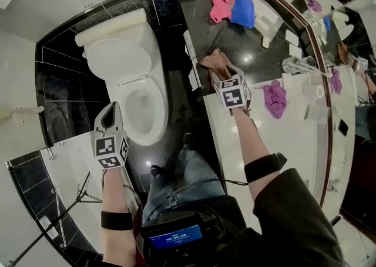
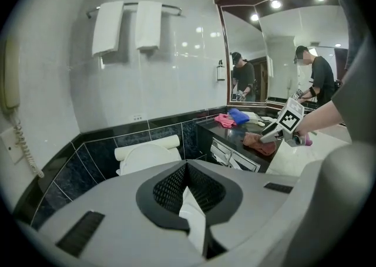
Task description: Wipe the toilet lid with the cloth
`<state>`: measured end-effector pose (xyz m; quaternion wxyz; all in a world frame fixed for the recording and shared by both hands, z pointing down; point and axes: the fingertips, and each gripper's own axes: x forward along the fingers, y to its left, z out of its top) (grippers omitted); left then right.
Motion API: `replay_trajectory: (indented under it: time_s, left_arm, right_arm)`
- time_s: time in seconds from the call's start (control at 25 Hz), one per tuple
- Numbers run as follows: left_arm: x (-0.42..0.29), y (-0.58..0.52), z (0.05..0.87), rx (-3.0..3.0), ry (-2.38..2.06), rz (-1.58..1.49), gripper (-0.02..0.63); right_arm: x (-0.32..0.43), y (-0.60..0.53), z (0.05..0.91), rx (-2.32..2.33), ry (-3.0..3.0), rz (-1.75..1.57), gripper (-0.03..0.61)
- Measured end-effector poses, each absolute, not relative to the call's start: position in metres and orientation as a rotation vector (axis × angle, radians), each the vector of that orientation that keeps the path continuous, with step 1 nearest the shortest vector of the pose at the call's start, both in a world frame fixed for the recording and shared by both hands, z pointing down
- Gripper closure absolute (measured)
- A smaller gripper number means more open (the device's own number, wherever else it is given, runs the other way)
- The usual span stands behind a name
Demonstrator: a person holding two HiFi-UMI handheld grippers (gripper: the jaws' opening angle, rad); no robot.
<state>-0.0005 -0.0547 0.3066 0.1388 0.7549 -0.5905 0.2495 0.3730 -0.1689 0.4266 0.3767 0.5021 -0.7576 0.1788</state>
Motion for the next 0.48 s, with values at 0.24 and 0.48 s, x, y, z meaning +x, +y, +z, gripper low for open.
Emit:
replay_trajectory:
  time_s: [0.24,0.48]
  left_arm:
    - [-0.022,-0.029,0.284,2.217,-1.713,0.669,0.614]
    - [-0.053,0.014,0.259,2.238,-1.72,0.592,0.614]
  right_arm:
    - [0.329,-0.128,0.367,1.315,-2.084,0.443,0.379]
    - [0.26,-0.056,0.304,1.31,-2.261,0.416,0.51]
